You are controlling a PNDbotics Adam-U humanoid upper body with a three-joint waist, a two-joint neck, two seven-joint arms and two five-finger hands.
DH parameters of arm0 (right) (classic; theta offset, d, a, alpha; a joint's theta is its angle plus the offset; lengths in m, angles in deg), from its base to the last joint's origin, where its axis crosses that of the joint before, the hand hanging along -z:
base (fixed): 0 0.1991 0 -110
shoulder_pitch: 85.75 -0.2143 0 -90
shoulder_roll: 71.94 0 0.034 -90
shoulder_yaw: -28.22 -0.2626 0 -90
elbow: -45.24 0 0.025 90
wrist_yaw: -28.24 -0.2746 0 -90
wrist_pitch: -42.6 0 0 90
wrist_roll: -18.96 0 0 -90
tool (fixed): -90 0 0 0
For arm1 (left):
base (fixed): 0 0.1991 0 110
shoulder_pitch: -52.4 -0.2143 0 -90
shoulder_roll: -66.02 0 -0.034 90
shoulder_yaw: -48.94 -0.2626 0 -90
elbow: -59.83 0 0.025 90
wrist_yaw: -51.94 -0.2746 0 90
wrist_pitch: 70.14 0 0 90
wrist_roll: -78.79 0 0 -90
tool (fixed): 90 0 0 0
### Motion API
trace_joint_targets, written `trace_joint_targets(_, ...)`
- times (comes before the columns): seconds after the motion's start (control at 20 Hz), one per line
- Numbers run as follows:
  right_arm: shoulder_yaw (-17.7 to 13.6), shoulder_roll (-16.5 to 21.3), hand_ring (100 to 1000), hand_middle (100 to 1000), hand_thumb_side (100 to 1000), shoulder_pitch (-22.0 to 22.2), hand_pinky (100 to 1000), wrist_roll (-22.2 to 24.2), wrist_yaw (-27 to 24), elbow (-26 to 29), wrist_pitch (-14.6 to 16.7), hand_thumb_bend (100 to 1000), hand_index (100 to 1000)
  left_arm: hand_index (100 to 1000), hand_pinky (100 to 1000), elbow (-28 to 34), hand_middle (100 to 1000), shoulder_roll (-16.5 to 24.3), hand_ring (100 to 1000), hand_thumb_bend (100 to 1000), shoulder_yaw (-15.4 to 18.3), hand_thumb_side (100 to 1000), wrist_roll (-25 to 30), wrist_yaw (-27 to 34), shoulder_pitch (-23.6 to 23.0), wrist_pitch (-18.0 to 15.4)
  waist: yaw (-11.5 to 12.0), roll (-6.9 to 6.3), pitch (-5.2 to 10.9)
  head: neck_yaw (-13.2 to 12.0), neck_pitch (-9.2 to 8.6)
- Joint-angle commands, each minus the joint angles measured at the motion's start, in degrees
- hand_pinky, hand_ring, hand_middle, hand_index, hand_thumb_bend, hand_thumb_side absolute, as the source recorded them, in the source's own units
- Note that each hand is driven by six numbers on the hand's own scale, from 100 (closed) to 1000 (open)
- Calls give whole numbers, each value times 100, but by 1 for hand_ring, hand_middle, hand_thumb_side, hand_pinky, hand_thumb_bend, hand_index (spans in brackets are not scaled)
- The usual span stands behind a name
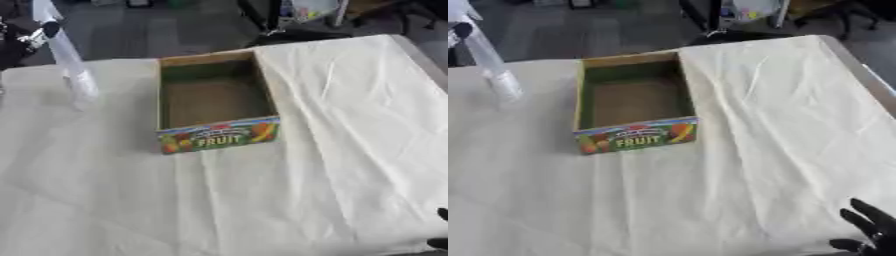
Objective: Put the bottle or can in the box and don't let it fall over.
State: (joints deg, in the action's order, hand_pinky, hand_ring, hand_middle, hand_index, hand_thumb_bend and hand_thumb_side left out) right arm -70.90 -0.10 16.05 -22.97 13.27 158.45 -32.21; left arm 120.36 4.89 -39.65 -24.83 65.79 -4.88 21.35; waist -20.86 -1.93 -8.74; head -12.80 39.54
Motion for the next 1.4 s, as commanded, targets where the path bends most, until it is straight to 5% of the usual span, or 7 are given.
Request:
trace_joint_targets(0.05,18,22,1000,1000,470,-43,777,41,19,68,5,100,1000,855,867,5,570,163,915,809,-13,463,-304,-59,141,59,-42,-8,32,-27,-119)
trace_joint_targets(0.65,31,-44,1000,1000,470,-170,777,76,76,45,-11,100,1000,858,872,16,580,251,926,814,-15,476,-848,136,245,103,-374,-104,-112,-220,-266)
trace_joint_targets(1.05,31,-43,1000,1000,470,-210,776,73,90,28,-33,100,1000,855,875,-5,584,296,930,811,-5,463,-1030,120,276,183,-416,-137,-124,-642,-321)
trace_joint_targets(1.4,41,-59,1000,1000,470,-218,776,90,115,25,-28,100,1000,857,876,-148,593,359,937,806,27,449,-1084,33,304,226,-444,-144,-150,-695,-403)
